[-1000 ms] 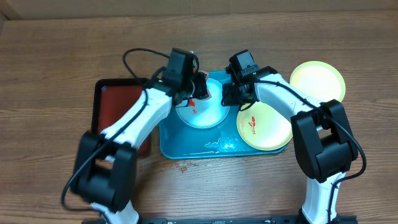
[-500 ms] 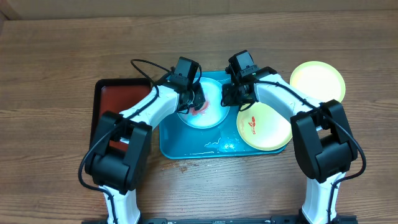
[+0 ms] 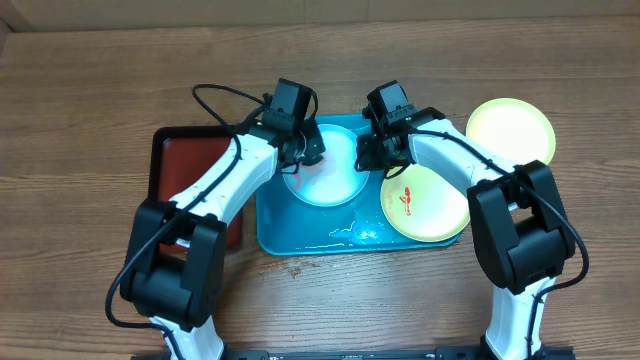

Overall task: Clean dirty plates on tray and stack at the side
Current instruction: 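Scrub the white plate with the left sponge while right gripper holds rim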

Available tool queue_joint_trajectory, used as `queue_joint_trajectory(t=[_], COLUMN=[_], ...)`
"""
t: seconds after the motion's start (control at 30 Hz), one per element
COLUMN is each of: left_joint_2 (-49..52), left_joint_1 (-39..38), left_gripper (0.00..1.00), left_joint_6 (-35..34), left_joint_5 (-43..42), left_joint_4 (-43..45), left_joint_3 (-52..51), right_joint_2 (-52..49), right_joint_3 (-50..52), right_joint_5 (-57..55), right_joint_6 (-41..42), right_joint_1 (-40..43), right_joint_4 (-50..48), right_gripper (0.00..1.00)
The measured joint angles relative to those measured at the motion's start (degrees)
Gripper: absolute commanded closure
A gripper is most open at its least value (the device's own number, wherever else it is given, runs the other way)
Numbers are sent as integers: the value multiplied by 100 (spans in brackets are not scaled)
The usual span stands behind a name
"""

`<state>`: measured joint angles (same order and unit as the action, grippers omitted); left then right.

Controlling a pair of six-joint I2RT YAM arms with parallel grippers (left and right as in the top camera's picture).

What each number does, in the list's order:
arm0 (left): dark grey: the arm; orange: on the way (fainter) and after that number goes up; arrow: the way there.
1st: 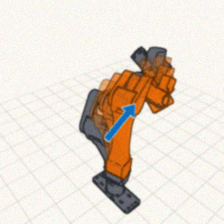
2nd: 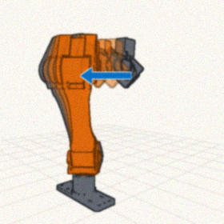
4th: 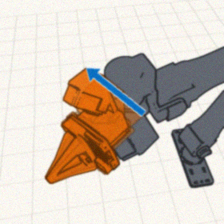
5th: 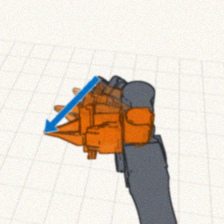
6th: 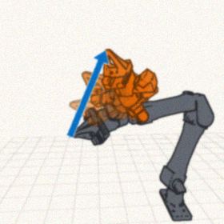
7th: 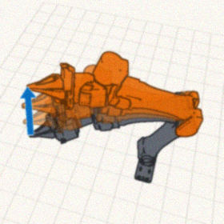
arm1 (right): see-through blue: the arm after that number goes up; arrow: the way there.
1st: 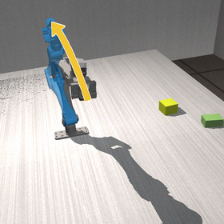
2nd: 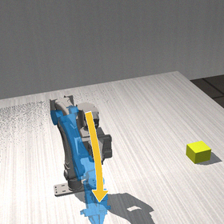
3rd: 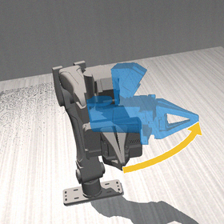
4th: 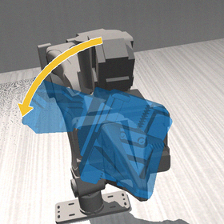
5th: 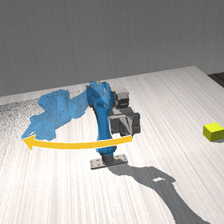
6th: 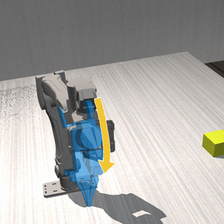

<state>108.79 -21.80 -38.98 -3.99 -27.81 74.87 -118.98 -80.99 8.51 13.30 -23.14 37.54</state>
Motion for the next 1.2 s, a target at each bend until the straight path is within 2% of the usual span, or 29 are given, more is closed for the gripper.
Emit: queue_joint_trajectory(t=[0.2, 0.4, 0.57, 0.77, 0.87, 1.03, 1.2], left_joint_2=[570, 715, 715, 728, 743, 743, 750], left_joint_1=[-299, -321, -284, 68, 146, 136, -50], left_gripper=[96, 96, 96, 96, 96, 96, 96], left_joint_6=[-9, 15, 59, 321, 444, 660, 704], left_joint_5=[-634, -708, -256, 841, 903, 210, -407], left_joint_4=[-68, -286, -702, -1661, -1661, -1178, -1082], left_joint_3=[17, 114, 219, 610, 898, 1145, 1141], right_joint_2=[0, 11, 11, 17, 20, 20, 20], right_joint_3=[0, 9, 9, 11, 11, 11, 11], right_joint_5=[0, -46, -48, -48, -46, -46, -44], right_joint_6=[-2, 0, -4, 0, 0, 17, 17], right_joint_1=[0, -7, -7, -7, -15, -15, -15], right_joint_4=[-2, 20, 20, 24, 22, 13, 4], right_gripper=[96, 96, 96, 96, 96, 96, 96])
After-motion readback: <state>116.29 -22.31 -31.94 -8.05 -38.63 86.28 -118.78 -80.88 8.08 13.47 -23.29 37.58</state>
